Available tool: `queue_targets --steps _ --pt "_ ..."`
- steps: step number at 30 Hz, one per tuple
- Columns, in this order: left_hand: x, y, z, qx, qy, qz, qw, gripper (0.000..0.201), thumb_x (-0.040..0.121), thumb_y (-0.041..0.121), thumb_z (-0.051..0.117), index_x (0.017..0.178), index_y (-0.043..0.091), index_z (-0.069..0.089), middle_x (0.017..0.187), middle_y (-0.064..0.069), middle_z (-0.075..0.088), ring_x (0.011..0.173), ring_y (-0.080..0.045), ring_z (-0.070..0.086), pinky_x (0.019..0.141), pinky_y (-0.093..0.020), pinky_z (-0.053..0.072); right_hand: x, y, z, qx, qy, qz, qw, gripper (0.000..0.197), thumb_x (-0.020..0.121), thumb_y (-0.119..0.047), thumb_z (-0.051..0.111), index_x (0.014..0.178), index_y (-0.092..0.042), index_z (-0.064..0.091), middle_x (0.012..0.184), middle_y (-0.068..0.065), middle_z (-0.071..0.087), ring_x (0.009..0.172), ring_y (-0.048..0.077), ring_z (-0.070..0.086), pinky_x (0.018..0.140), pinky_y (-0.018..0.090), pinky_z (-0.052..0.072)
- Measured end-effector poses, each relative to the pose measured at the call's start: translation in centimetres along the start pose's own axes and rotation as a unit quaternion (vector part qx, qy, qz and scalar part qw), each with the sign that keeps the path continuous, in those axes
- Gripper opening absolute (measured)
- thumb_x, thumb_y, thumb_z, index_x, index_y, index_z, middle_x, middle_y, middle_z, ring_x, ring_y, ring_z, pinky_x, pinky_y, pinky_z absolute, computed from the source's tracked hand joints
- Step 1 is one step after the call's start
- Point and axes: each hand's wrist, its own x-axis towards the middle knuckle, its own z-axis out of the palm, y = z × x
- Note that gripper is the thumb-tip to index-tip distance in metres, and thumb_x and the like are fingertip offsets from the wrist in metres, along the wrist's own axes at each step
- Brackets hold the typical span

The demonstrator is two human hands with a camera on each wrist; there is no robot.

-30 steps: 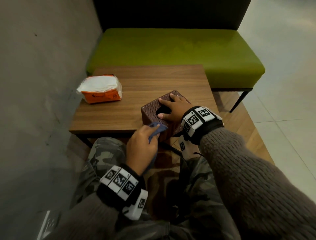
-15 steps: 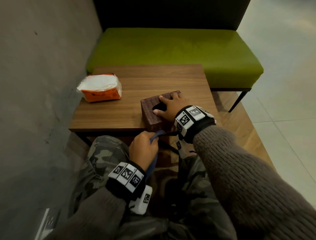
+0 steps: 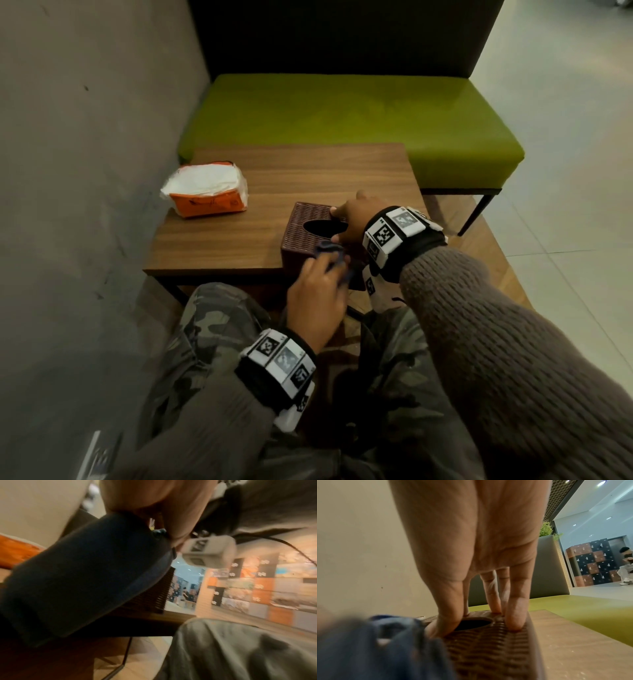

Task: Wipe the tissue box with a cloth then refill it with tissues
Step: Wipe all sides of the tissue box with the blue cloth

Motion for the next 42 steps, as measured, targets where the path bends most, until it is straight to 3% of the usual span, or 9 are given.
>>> queue_targets --steps 4,10,15,19,22,25,33,38,42 --pt "0.3 -0.2 0.0 0.010 0.022 0.009 1.000 0.032 0.083 0.019 0.059 0.114 0.022 0.065 0.112 0.005 0.061 0.095 -0.020 0.055 0.061 -0.032 0.050 -0.2 0.2 0.2 -0.006 0.014 -0.006 1.000 0.053 0.087 -0.041 0.064 0.136 -0.024 0.051 0.131 0.017 0.045 0.116 0.037 0.051 0.094 0.038 0.043" --pt "1.9 -5.7 -3.4 -0.132 0.051 -0.207 0.968 0.017 0.090 0.015 0.058 0.100 0.006 0.068 0.096 -0.011 0.063 0.096 -0.033 0.059 0.073 -0.033 0.045 -0.2 0.2 -0.2 -0.007 -0.004 -0.004 1.000 0.056 0.088 -0.042 0.064 0.138 -0.021 0.049 0.134 0.017 0.045 0.120 0.035 0.049 0.096 0.040 0.043" --pt "3.3 -5.2 -8.0 -0.583 0.047 -0.400 0.706 0.035 0.099 0.028 0.038 0.120 0.005 0.054 0.104 -0.008 0.064 0.095 -0.017 0.062 0.077 -0.023 0.050 -1.4 -0.4 0.9 0.153 0.152 -0.003 0.976 0.052 0.091 -0.032 0.061 0.140 -0.021 0.046 0.132 0.016 0.044 0.120 0.034 0.048 0.099 0.044 0.044" --pt "2.9 -4.0 -9.1 -0.711 0.052 -0.380 0.589 0.031 0.098 0.021 0.036 0.122 0.008 0.052 0.117 -0.010 0.062 0.112 -0.022 0.054 0.097 -0.032 0.042 -6.4 -3.6 2.9 0.407 0.146 -0.118 0.894 0.058 0.086 -0.047 0.062 0.137 -0.024 0.048 0.117 0.003 0.056 0.103 0.015 0.058 0.087 0.025 0.048" --pt "2.9 -3.6 -8.3 -0.675 0.068 -0.367 0.637 0.044 0.091 0.006 0.047 0.133 0.017 0.039 0.123 -0.015 0.056 0.110 -0.024 0.057 0.091 -0.037 0.048 -8.6 -4.5 4.7 0.471 0.051 -0.151 0.868 0.062 0.077 -0.043 0.074 0.131 -0.022 0.051 0.115 -0.007 0.060 0.102 0.006 0.059 0.083 0.018 0.048" --pt "2.4 -3.4 -7.3 -0.624 0.039 -0.342 0.702 0.048 0.089 0.001 0.051 0.128 0.025 0.039 0.123 -0.014 0.055 0.110 -0.025 0.058 0.088 -0.036 0.049 -8.1 -4.2 6.9 0.452 0.115 -0.131 0.875 0.037 0.084 -0.023 0.072 0.118 -0.016 0.059 0.102 -0.006 0.062 0.091 0.006 0.057 0.073 0.015 0.042" --pt "0.7 -5.0 -6.9 -0.435 -0.198 -0.162 0.864 0.072 0.058 0.050 0.077 0.124 0.033 0.052 0.124 0.008 0.061 0.116 -0.006 0.056 0.097 -0.027 0.047 -7.0 -3.4 7.3 0.512 0.265 -0.106 0.810 0.021 0.076 -0.002 0.073 0.093 -0.011 0.067 0.093 0.003 0.063 0.086 0.010 0.057 0.078 0.014 0.044" --pt "1.4 -5.2 -5.2 -0.261 -0.026 -0.152 0.953 0.051 0.057 0.044 0.079 0.100 0.037 0.052 0.116 0.003 0.052 0.111 -0.017 0.052 0.091 -0.028 0.042 -6.4 -3.8 7.6 0.511 0.311 -0.075 0.798 0.022 0.073 -0.019 0.080 0.084 -0.021 0.062 0.085 -0.006 0.059 0.085 0.011 0.058 0.076 0.024 0.048" --pt "5.0 -5.9 -5.8 -0.200 0.137 -0.208 0.948 0.038 0.079 0.015 0.071 0.112 0.007 0.053 0.104 -0.012 0.063 0.096 -0.023 0.059 0.069 -0.019 0.035 -5.7 -1.1 8.3 0.374 0.316 0.048 0.871 0.051 0.082 -0.039 0.070 0.124 -0.018 0.051 0.124 0.002 0.052 0.120 0.018 0.045 0.095 0.024 0.036"
